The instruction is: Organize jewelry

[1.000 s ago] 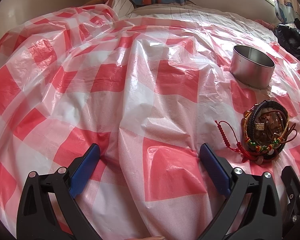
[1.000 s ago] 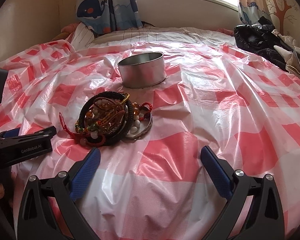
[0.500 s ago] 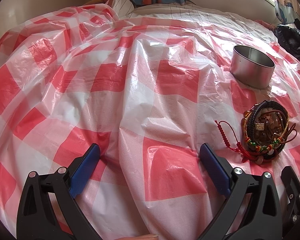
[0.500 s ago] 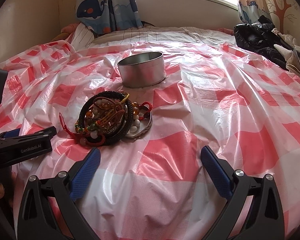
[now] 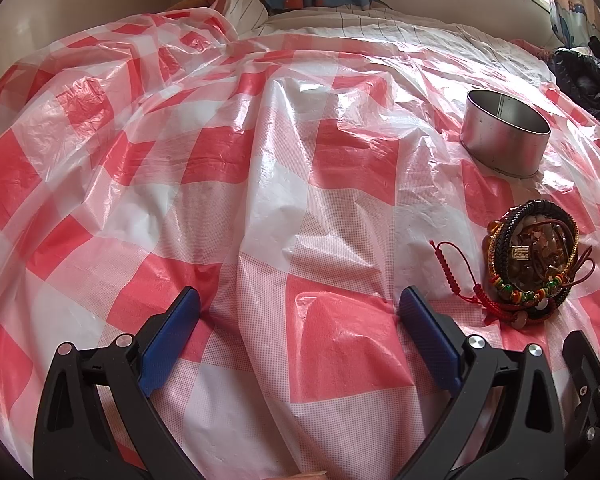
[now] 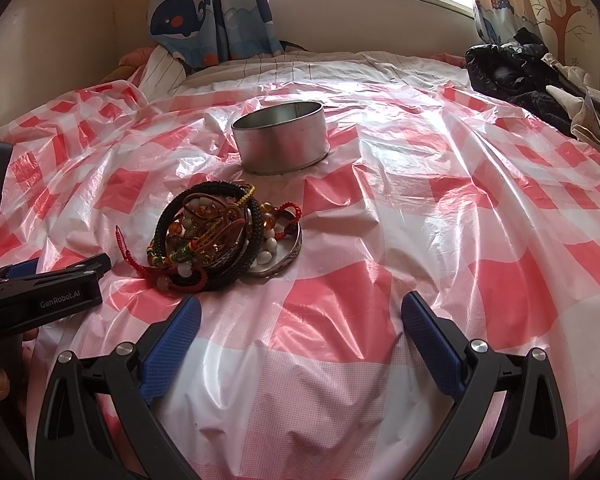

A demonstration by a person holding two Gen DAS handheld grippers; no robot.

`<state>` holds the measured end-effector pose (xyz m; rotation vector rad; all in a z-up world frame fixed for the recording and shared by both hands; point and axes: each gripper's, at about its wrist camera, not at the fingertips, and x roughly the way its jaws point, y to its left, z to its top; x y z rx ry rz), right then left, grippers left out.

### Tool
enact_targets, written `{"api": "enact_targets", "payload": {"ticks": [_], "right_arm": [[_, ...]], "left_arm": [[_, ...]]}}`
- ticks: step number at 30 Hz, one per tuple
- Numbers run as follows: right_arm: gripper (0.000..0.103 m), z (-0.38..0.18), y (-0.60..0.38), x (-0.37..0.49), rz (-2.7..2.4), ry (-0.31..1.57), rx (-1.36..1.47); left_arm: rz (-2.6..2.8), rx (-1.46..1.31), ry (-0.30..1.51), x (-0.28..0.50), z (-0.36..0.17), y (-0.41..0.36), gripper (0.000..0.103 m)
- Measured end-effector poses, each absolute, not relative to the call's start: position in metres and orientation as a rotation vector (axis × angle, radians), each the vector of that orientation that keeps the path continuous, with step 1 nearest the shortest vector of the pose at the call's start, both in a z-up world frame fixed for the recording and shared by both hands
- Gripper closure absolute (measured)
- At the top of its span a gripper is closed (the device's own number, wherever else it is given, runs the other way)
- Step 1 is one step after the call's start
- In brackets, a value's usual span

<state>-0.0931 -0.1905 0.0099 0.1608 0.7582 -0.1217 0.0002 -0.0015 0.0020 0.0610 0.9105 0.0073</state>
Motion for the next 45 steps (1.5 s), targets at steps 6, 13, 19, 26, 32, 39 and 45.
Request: {"api": "enact_targets", "payload": {"ticks": [6, 13, 19, 26, 32, 39, 45], "right_arm": [[0.007, 0.010, -0.191, -0.093, -0.123, 0.758, 0.162], [0.007, 0.009, -0.192, -0.093, -0.123, 0.760, 0.170], [0.007, 0.009, -0.192, -0.093, -0.123, 0.760, 0.170], [0.007, 0.009, -0.192, -0.093, -0.123, 0.761, 0.170], [0.007, 0.010, -0.192, -0.092, -0.123, 0.761, 0.171], [0.007, 0.021, -0.196, -0.101, -0.073, 0.690, 0.226], [0.007, 0.023, -0.199, -0.091, -0.016, 0.708, 0.259]], "left_arm": [[0.007, 0.061, 0.911, 0.000, 0.002, -0.002, 0.007], [0.007, 0.061, 0.911, 0.000, 0.002, -0.002, 0.007], [0.007, 0.061, 0.911, 0.000, 0.002, -0.002, 0.007], [0.007, 0.062, 0.911, 0.000, 0.002, -0.002, 0.007], [0.007, 0.061, 0.911, 0.000, 0.002, -0.002, 0.007], [0.006, 0.059, 0.912, 0.000, 0.002, -0.002, 0.007], [0.004, 0.060, 0.929, 0.000, 0.000, -0.002, 0.007]]}}
